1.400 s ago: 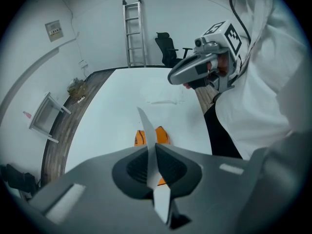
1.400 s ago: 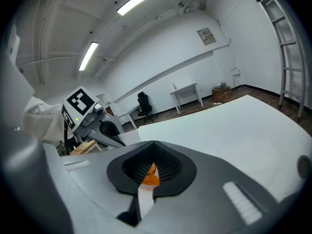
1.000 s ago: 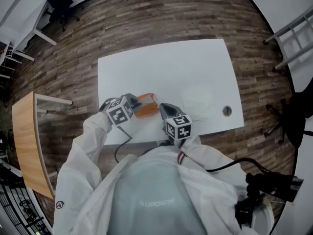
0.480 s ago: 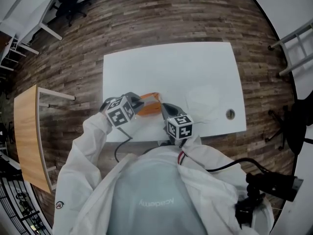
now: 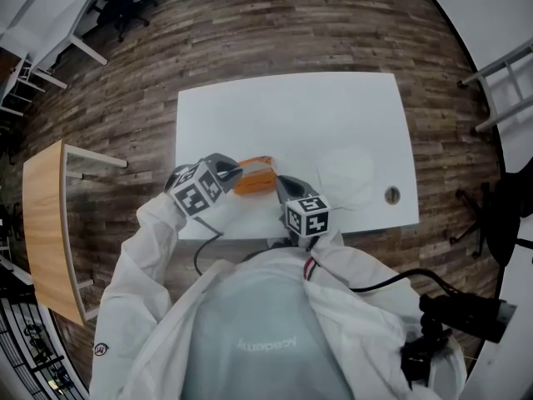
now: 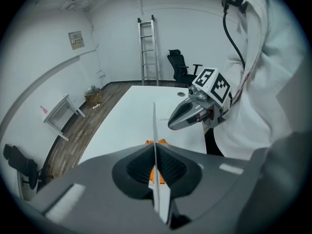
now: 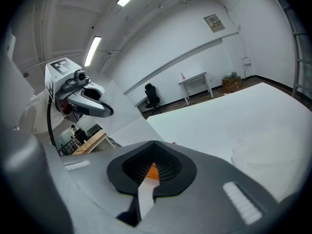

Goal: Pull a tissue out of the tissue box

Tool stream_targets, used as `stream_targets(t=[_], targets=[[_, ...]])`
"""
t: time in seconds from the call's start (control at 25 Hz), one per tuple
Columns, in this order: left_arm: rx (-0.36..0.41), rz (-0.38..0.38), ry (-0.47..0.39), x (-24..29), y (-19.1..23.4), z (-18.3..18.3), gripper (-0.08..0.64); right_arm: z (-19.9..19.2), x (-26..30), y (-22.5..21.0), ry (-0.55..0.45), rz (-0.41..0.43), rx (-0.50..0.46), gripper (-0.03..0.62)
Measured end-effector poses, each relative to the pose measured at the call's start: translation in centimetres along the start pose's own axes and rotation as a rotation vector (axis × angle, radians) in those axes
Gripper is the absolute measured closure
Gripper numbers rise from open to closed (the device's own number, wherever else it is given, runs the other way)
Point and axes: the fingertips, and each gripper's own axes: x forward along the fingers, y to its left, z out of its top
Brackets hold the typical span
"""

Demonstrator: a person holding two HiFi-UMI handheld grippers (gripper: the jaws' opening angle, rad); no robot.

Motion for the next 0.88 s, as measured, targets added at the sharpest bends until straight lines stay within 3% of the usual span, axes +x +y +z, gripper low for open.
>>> stream_targets(t=[0.4,0.64,0.88], targets=[[-0.15,0.085,-0.161,-3.3,1.1,1.2,0.56,-0.3,-0.5,-0.5,0.012,-0.012,-0.008,0.591],[-0.265,0.138,-0.236,-4.5,1.9,0.1,0.56,-0.2,-1.2,-0.9,0.018,-0.023,-0.015,0.591],[-0.339,0.234,-0.32,-6.5,2.5,-0.4,0.56,0.3,-1.8,-1.1,0.012,-0.03,-0.024,0.591]])
